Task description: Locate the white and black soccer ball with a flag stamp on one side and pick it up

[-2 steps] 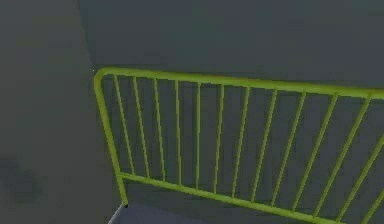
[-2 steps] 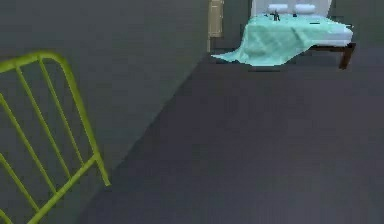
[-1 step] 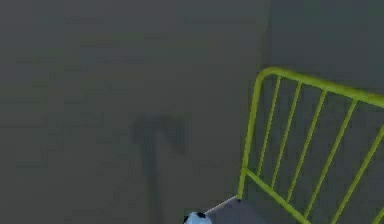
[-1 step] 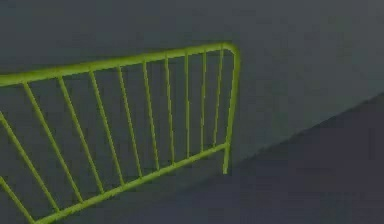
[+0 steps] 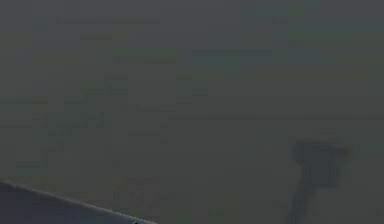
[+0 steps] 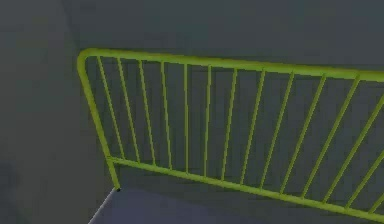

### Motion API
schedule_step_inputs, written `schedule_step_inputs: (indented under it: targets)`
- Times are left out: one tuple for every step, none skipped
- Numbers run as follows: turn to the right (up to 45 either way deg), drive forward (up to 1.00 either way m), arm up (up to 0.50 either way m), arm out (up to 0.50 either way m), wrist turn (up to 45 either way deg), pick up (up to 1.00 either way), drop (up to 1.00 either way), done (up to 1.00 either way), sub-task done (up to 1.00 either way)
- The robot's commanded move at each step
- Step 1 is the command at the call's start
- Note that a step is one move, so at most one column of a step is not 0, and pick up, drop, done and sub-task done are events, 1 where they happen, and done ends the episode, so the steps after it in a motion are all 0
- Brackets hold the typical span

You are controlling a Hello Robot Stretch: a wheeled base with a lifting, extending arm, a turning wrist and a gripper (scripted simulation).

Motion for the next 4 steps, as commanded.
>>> schedule_step_inputs:
  targets:
    - [-36.0,0.00,0.00,0.00,0.0,0.00,0.00,0.00,0.00]
    - [0.0,0.00,0.18,0.00,0.0,0.00,0.00,0.00,0.00]
    - [0.0,0.00,0.00,0.46,0.0,0.00,0.00,0.00,0.00]
    - [0.0,0.00,0.00,0.00,45.0,0.00,0.00,0.00,0.00]
